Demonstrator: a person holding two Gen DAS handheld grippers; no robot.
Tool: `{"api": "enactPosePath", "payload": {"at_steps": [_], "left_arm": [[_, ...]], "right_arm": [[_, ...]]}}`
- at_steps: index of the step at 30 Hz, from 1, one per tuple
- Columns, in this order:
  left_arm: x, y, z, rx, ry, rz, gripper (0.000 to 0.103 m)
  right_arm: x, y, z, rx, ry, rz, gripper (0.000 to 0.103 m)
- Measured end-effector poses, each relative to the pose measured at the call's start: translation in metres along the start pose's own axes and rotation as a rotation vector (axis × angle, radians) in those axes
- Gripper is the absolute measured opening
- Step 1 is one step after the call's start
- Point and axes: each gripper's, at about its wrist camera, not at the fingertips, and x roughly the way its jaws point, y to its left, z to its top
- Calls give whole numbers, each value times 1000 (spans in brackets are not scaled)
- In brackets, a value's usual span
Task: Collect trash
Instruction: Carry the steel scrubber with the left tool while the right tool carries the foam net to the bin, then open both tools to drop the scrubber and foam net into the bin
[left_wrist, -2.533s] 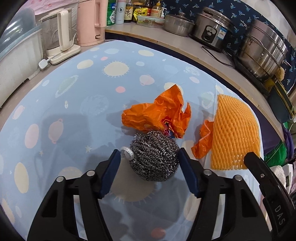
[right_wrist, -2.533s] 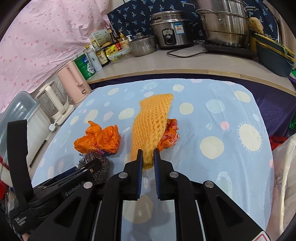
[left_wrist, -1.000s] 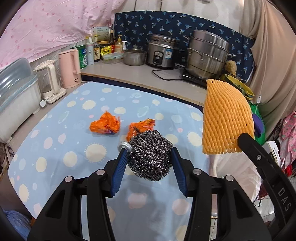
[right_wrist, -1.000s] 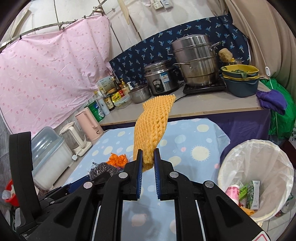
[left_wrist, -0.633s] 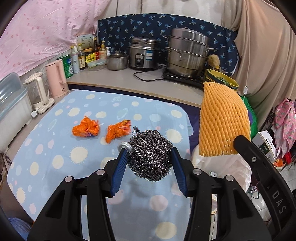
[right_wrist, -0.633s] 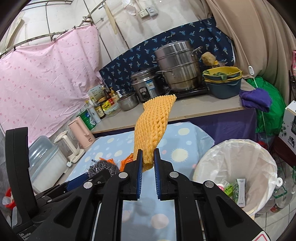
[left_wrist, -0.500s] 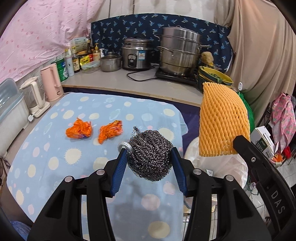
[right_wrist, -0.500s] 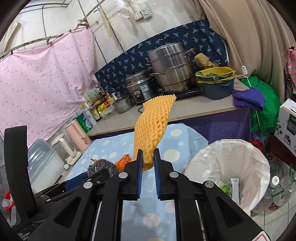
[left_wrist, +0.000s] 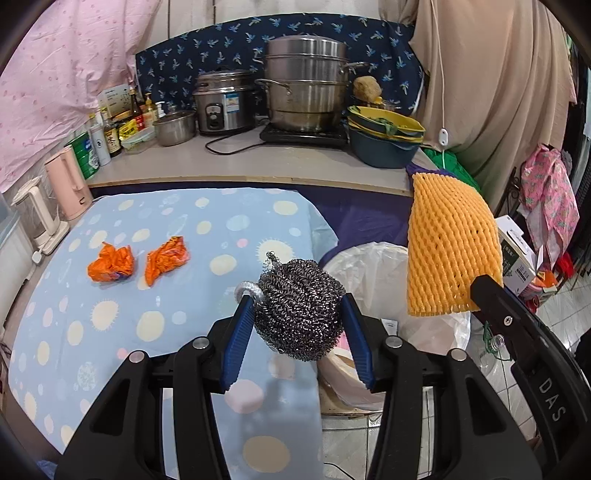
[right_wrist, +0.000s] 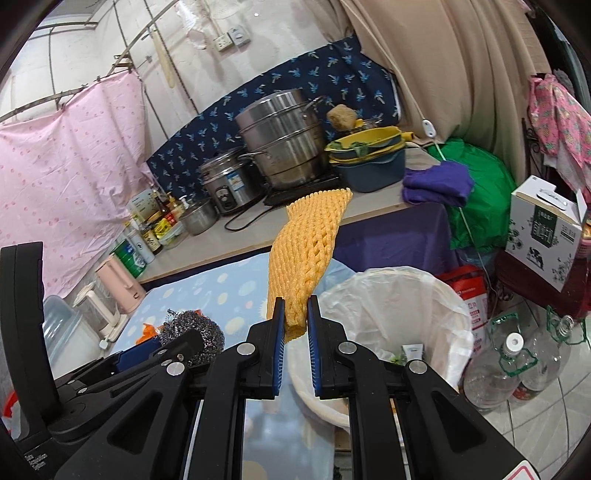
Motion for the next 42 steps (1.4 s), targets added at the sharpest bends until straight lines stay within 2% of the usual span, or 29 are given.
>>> {"api": "enactPosePath", "payload": {"at_steps": [7, 17, 33, 42], "left_arm": [[16, -28, -3, 40, 28, -10, 46], [43, -47, -9, 76, 77, -7, 46], [75, -56, -15, 95, 131, -5, 46], [82, -58, -16, 104, 130, -9, 47]], "right_arm": [[1, -27, -2, 28, 6, -44, 11], [18, -58, -16, 69, 60, -102, 11], [45, -70, -32, 83, 123, -133, 11], [55, -69, -34, 80, 141, -146, 12]]}}
